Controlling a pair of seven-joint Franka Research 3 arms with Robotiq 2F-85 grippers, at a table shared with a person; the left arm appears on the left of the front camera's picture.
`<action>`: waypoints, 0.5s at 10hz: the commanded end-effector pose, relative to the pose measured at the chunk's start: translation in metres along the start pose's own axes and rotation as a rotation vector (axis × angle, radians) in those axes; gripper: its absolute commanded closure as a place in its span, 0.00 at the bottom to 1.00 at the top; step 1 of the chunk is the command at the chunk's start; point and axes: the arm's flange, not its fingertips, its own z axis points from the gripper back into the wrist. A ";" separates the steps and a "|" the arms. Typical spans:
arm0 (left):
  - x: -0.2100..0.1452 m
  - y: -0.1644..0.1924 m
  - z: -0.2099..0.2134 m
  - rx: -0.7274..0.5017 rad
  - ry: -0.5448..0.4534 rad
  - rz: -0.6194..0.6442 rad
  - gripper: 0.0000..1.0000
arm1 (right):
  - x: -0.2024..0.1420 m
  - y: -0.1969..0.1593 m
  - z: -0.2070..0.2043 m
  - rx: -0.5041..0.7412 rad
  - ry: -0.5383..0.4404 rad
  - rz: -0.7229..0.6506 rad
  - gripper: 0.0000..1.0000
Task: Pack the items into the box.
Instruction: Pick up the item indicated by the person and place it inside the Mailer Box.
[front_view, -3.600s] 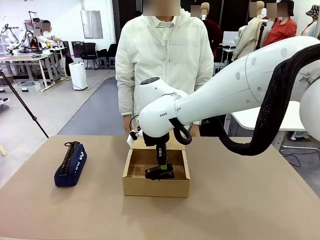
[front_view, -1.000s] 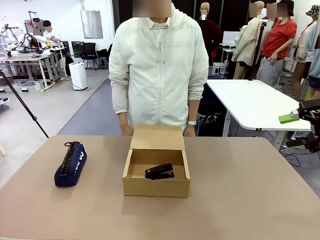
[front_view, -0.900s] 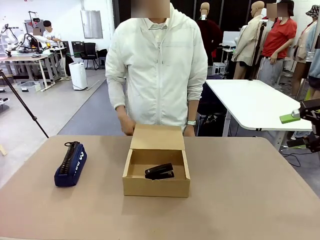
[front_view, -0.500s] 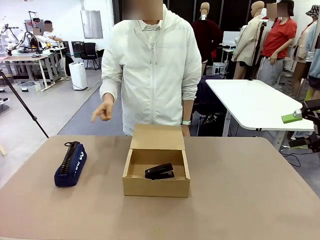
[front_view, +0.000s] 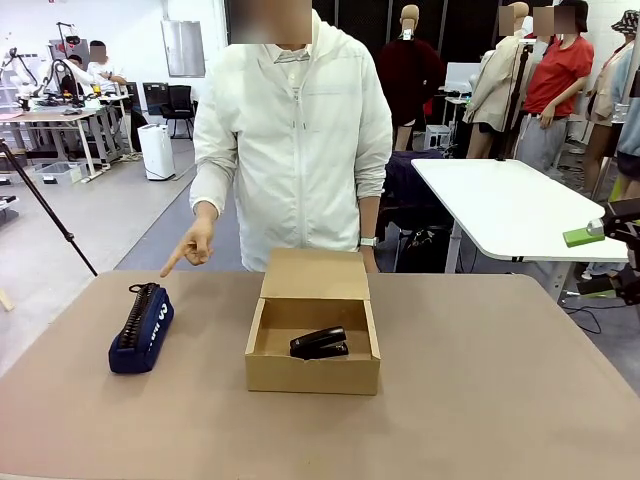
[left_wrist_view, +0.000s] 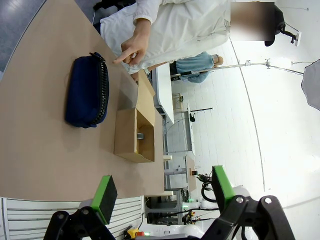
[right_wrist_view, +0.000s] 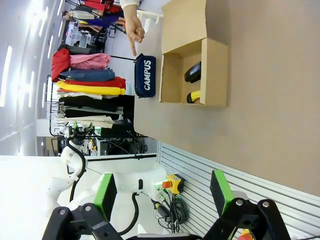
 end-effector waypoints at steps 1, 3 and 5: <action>0.000 0.000 0.002 -0.022 -0.008 -0.015 0.00 | -0.002 0.001 0.002 -0.014 0.014 0.004 0.00; 0.000 0.000 0.000 0.000 0.000 0.000 0.00 | -0.002 0.001 0.002 -0.014 0.014 0.004 0.00; 0.005 -0.077 -0.057 0.167 0.264 -0.221 0.00 | -0.002 0.001 0.002 -0.014 0.014 0.004 0.00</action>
